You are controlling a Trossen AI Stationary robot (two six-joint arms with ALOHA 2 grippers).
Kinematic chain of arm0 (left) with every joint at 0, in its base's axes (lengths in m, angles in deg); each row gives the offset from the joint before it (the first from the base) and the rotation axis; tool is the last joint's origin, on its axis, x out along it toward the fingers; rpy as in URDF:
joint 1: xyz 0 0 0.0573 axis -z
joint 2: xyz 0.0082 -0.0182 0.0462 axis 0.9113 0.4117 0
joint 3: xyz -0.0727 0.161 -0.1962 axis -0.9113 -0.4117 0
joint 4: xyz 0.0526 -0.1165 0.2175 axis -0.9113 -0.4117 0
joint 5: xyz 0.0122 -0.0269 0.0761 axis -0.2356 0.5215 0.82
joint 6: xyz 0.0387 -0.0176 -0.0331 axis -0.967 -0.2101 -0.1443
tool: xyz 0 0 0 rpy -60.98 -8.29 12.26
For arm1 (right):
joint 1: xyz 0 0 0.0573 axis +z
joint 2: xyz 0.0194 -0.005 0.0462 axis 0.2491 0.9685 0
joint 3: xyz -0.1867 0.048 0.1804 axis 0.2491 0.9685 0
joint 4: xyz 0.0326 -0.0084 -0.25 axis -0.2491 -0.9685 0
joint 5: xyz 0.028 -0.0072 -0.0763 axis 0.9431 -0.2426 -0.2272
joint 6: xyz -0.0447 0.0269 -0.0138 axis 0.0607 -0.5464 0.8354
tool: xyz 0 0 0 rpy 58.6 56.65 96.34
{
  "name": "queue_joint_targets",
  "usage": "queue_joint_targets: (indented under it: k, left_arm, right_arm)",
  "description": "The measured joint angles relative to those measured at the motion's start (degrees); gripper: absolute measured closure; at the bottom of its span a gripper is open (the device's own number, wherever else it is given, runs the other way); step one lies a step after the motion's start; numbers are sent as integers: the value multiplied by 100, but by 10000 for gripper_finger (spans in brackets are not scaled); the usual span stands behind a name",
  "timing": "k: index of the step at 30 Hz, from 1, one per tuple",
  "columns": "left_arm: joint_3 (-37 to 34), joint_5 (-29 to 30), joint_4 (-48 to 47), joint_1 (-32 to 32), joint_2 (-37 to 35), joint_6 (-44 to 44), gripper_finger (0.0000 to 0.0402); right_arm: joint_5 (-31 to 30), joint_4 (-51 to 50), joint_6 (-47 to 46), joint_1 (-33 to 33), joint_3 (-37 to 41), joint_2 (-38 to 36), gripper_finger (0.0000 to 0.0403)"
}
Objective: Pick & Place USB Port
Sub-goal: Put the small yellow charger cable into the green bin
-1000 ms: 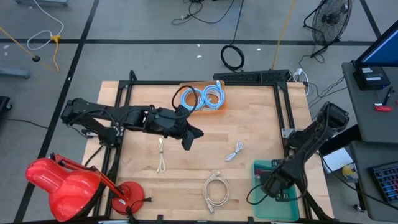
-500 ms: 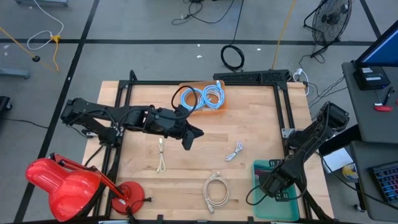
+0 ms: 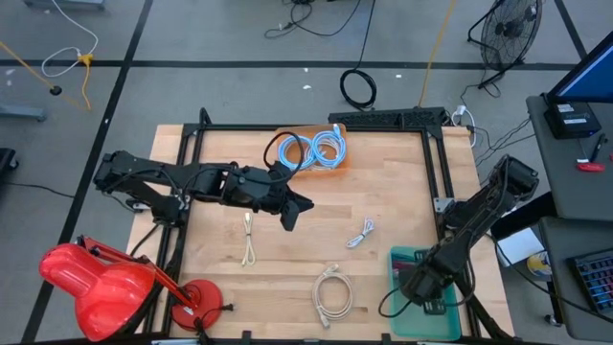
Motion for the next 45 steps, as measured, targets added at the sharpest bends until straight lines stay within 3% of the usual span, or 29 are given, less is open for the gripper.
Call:
queue_joint_targets:
  k: [6, 10, 15, 19, 23, 26, 28, 34, 41, 45]
  left_arm:
    - [0, -2, 0, 0, 2, 3, 332]
    - [0, -2, -2, 0, 2, 46, 332]
    - [2, -198, -232, 0, 2, 317, 332]
    - [2, -344, -1494, 70, 2, 1035, 332]
    - [-62, -240, -3278, 195, 2, 2349, 338]
    - [-402, -384, -4035, 327, 2, 3203, 344]
    - [-708, -642, -4275, 440, 2, 3589, 345]
    - [-1729, -1258, -3557, 915, 7, 4337, 305]
    - [-2784, -1310, -2362, 1191, 7, 4941, 207]
    - [-3391, -1343, -1850, 1215, 7, 5161, 175]
  right_arm:
    - [152, 89, 100, 38, 90, -7, 395]
    - [103, -30, 102, -211, 91, -245, 401]
    - [-427, -85, 291, -659, 22, -838, 402]
    - [-1018, -582, 612, -1020, 20, -1249, 402]
    - [-1946, -1158, 786, -1460, 20, -1543, 402]
    - [-2425, -973, 875, -1919, 20, -1713, 402]
    - [-2437, -586, 1045, -2267, 20, -1791, 399]
    - [-2151, 669, 1131, -3139, 20, -1847, 371]
    - [-1847, 2087, 1036, -3588, 20, -1847, 323]
    - [-1788, 3044, 940, -3660, 20, -1847, 304]
